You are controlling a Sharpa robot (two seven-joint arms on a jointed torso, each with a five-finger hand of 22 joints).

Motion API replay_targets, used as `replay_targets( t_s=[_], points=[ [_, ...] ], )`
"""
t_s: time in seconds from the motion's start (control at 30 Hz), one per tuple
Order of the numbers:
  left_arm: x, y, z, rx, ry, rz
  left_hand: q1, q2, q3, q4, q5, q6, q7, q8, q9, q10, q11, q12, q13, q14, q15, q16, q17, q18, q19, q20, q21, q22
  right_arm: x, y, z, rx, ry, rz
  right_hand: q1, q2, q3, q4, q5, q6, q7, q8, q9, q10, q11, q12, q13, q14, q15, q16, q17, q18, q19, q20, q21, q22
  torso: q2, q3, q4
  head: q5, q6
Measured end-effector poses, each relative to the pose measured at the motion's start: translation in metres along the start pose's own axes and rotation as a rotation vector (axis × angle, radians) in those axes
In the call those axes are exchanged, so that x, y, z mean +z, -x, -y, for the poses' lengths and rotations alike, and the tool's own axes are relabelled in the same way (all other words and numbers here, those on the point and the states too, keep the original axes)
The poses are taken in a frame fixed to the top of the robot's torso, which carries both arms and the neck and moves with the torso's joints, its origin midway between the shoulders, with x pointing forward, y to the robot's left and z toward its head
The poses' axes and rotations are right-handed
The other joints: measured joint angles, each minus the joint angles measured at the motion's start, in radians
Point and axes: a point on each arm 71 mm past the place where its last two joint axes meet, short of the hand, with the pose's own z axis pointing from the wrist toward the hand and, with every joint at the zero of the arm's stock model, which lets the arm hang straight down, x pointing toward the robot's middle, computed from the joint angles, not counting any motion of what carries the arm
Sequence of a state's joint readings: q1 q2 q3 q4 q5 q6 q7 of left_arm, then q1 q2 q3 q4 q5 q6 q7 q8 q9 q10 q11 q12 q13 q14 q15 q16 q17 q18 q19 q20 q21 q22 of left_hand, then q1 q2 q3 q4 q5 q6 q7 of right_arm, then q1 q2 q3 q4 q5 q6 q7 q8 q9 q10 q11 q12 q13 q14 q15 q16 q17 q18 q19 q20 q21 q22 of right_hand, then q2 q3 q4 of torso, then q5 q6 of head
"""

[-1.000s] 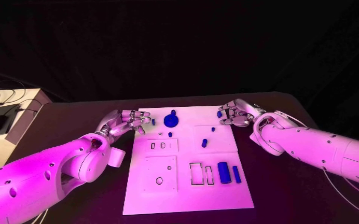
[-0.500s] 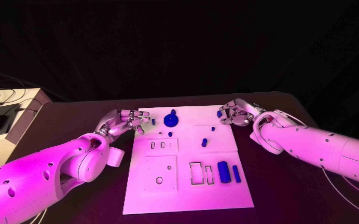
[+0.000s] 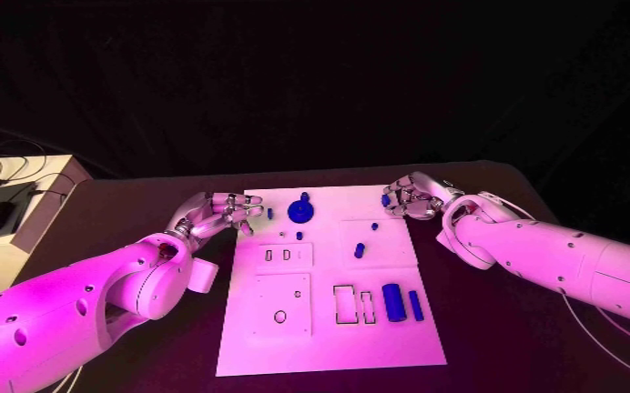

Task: Assemble the parts on the task board

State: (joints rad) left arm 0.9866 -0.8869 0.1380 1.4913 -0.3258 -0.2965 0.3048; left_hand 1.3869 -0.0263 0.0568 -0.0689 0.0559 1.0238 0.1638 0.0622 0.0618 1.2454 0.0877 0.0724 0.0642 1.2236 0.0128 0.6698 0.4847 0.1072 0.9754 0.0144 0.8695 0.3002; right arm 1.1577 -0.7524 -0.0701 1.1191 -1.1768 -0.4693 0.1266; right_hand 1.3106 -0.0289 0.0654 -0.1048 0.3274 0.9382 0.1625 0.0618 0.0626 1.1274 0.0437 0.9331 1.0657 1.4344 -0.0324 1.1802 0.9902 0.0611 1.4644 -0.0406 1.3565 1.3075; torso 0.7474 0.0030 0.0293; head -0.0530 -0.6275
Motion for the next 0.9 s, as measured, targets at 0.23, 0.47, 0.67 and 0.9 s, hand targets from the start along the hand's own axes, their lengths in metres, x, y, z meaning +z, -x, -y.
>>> replay_targets(
  t_s=[0.23, 0.47, 0.67, 0.9],
  points=[
    [0.0, 0.0, 0.0, 0.0, 0.0, 0.0, 0.0, 0.0, 0.0, 0.0, 0.0, 0.0, 0.0, 0.0, 0.0, 0.0, 0.0, 0.0, 0.0, 0.0, 0.0, 0.0, 0.0, 0.0, 0.0, 0.0, 0.0, 0.0, 0.0014, -0.0001, -0.0019, 0.002, 0.005, -0.011, 0.0, 0.0, 0.001, -0.007, 0.0, 0.005, -0.005, 0.0, 0.0, 0.001, 0.001, 0.0, 0.003, 0.0, 0.0, 0.0, 0.001, 0.0, 0.0, 0.0, 0.0, 0.0, 0.001, -0.0001, -0.0002, 0.0, -0.003],
    [-0.0001, 0.0003, -0.0001, 0.001, 0.001, 0.0, 0.0, 0.0, 0.0, 0.0, 0.0, 0.0, 0.0, 0.0, 0.0, 0.0, 0.0, 0.0, 0.0, 0.0, 0.0, 0.0, 0.0, 0.0, 0.0, 0.0, 0.0, 0.0, 0.002, -0.0001, -0.0017, 0.003, 0.005, -0.022, -0.005, 0.016, 0.016, -0.023, 0.0, 0.022, -0.014, 0.0, 0.0, 0.002, 0.002, 0.011, 0.011, 0.0, 0.0, 0.0, 0.003, 0.0, 0.001, -0.001, 0.0, 0.0, 0.0, 0.0, -0.0006, 0.001, -0.006],
    [-0.0002, 0.0005, -0.0001, 0.001, 0.001, 0.001, 0.0, 0.0, 0.0, 0.0, 0.0, 0.0, 0.0, 0.0, 0.0, 0.0, 0.0, 0.0, 0.0, 0.0, 0.0, 0.0, 0.0, 0.0, 0.0, 0.0, 0.0, 0.0, 0.0027, -0.0003, -0.0021, 0.003, 0.006, -0.025, -0.006, 0.048, 0.06, -0.029, -0.036, 0.037, -0.025, 0.0, 0.0, 0.007, -0.001, 0.013, 0.018, 0.004, -0.004, 0.0, 0.008, 0.0, 0.004, -0.004, 0.0, 0.001, 0.0, 0.0, -0.0006, 0.002, -0.007],
    [-0.0004, 0.001, -0.0002, 0.001, 0.002, 0.002, 0.0, 0.0, 0.0, 0.0, 0.0, 0.0, 0.0, 0.0, 0.0, 0.0, 0.0, 0.0, 0.0, 0.0, 0.0, 0.0, -0.004, 0.0, 0.0, 0.0, 0.0, 0.001, 0.0033, -0.0008, -0.003, 0.004, 0.008, -0.029, -0.014, 0.065, 0.115, -0.031, -0.088, 0.061, -0.032, 0.0, 0.0, 0.01, -0.001, 0.016, 0.026, 0.004, -0.004, 0.0, 0.011, 0.0, 0.0, -0.008, 0.005, 0.001, 0.0, -0.0001, -0.0004, 0.003, -0.007]
  ],
)
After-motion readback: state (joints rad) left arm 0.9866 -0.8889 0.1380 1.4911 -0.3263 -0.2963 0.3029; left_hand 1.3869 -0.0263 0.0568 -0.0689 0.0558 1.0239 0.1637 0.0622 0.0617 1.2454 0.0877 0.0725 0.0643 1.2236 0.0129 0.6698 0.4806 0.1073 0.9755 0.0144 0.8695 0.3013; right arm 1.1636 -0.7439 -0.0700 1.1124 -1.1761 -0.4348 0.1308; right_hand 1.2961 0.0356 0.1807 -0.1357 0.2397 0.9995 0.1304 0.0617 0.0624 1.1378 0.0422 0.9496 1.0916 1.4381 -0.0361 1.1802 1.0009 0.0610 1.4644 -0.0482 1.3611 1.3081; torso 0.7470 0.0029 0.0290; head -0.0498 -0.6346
